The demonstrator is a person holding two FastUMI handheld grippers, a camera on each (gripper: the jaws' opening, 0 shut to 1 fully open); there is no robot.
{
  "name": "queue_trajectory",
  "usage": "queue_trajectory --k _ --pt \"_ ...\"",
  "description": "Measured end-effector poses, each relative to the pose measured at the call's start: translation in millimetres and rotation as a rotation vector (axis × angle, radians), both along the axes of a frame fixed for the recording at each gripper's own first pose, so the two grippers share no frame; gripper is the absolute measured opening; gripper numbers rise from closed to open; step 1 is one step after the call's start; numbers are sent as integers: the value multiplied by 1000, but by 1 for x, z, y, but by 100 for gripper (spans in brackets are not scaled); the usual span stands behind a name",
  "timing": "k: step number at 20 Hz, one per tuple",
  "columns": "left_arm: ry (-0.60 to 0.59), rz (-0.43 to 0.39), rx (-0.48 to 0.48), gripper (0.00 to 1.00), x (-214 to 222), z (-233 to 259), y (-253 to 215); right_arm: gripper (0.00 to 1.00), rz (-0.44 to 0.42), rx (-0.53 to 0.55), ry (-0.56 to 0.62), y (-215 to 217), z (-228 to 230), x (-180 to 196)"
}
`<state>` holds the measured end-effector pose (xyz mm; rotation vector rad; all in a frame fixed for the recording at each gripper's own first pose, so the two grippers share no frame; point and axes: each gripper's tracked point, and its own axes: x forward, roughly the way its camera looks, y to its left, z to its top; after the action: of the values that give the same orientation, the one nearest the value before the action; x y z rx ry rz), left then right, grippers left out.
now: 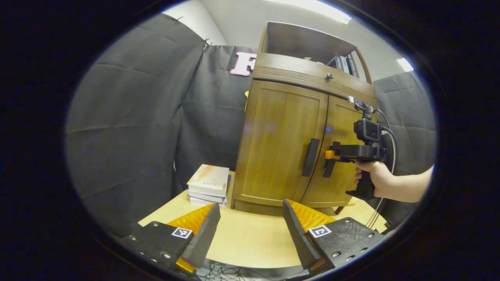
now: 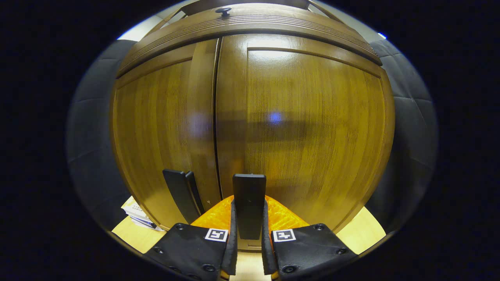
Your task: Open the right door of the double-door shoe cabinet with the right hand, and open the left door with the left hand.
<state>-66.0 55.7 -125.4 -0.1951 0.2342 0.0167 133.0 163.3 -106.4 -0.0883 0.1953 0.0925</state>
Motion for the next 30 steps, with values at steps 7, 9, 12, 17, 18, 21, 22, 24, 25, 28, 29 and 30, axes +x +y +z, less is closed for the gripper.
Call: queue_trajectory --k 7,9,12,17,18,21,22,24,25,28,29,30 --pt "0 -69 -10 93 11 -3 -8 27 78 -4 14 -5 -3 -33" --pt "-6 -90 -13 93 11 0 -9 27 96 -6 18 -9 -3 -44" --pt "-23 -125 -12 93 8 6 -8 27 118 7 20 -12 -5 -58" --pt "-44 -101 21 92 12 22 -8 27 187 20 29 -27 -3 -92" --pt "-50 -87 22 92 14 29 -12 27 200 26 35 -30 -4 -98" --pt "-47 -44 28 92 17 42 -27 28 258 26 43 -42 -4 -116" --pt "-51 -39 29 92 18 48 -36 28 280 26 45 -47 -6 -124" --pt "-61 -37 40 92 7 55 -55 28 309 42 49 -62 -4 -138" --pt "-65 -38 48 92 0 57 -65 27 320 46 51 -69 -2 -144" --pt "-56 -34 65 92 -8 62 -93 27 356 37 60 -95 -4 -165" --pt "-58 -33 64 92 -10 64 -103 27 363 39 63 -107 -5 -173" --pt "-61 -32 63 92 -13 67 -113 27 368 39 65 -117 -6 -178"
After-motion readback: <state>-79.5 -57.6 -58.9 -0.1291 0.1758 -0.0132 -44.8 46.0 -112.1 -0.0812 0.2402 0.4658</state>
